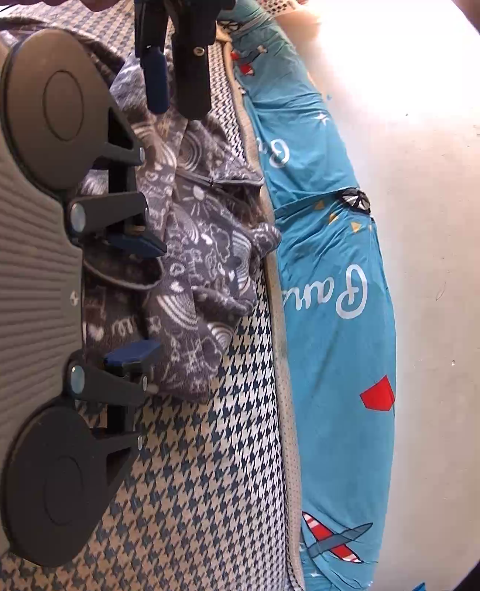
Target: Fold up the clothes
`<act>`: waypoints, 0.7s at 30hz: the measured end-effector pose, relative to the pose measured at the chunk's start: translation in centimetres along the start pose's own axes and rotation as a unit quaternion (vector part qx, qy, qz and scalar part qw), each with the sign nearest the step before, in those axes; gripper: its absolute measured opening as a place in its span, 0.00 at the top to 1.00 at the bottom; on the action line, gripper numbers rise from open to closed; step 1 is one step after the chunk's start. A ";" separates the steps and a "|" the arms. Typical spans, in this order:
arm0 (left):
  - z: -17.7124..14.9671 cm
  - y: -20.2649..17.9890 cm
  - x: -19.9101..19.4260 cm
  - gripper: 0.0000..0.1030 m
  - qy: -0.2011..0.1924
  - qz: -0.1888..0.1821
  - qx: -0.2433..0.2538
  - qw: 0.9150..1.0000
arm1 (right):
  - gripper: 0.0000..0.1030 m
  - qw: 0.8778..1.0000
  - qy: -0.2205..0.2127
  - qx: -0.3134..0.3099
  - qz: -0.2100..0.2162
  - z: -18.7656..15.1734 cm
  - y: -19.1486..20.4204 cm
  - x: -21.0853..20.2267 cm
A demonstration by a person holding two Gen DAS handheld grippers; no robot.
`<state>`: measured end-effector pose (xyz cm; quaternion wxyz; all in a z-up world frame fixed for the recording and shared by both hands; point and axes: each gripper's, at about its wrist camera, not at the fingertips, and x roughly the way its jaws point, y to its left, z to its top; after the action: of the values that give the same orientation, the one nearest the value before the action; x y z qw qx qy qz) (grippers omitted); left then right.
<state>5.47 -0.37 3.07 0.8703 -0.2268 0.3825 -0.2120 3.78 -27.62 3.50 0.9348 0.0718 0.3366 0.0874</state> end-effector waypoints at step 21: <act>5.3 11.9 -8.4 0.24 -0.087 0.158 -0.118 0.976 | 0.52 0.990 0.009 -0.053 0.130 -0.5 8.5 2.9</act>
<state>6.71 15.06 4.41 0.8900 -0.2819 0.3583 -0.0046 4.72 -18.73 2.98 0.9149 0.0643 0.3275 0.2271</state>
